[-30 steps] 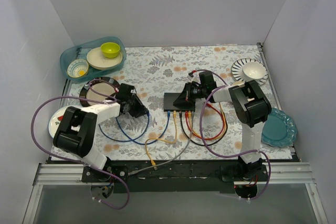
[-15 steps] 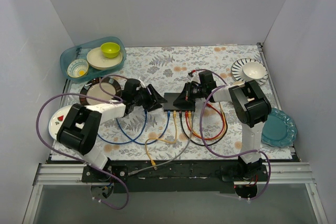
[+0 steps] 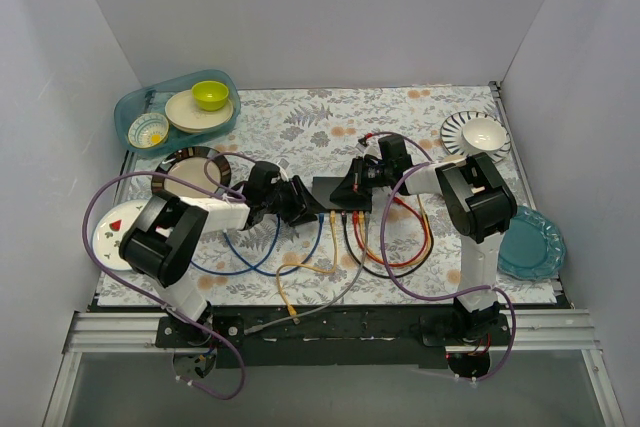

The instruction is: Pull the plug from the switch port

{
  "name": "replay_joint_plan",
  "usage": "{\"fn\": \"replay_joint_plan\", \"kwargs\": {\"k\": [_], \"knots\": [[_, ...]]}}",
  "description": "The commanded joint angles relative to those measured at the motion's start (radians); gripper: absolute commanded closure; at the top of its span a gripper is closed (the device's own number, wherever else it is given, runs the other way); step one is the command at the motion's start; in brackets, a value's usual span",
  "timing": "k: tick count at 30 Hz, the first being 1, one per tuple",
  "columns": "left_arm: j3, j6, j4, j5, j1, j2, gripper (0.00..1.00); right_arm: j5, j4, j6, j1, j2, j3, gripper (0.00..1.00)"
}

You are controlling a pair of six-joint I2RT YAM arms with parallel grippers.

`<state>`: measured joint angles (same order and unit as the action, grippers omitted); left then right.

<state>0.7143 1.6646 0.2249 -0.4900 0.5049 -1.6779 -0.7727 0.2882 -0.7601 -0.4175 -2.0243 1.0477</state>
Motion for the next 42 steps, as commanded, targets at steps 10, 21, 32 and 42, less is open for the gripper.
{"fn": "replay_joint_plan", "kwargs": {"k": [10, 21, 32, 42], "knots": [[0.02, -0.009, -0.009, 0.071, -0.005, -0.12, 0.6, 0.113, -0.092, 0.058, -0.003, -0.042, -0.026, 0.95], [0.033, 0.024, 0.034, 0.059, -0.006, -0.166, 0.84, 0.113, -0.104, 0.067, -0.004, -0.045, -0.021, 0.95], [-0.041, 0.139, 0.128, 0.01, -0.06, -0.201, 0.78, 0.11, -0.1, 0.067, -0.003, -0.05, -0.028, 0.95], [-0.027, 0.192, 0.126, -0.005, -0.08, -0.253, 0.76, 0.107, -0.096, 0.067, -0.004, -0.05, -0.035, 0.95]]}}
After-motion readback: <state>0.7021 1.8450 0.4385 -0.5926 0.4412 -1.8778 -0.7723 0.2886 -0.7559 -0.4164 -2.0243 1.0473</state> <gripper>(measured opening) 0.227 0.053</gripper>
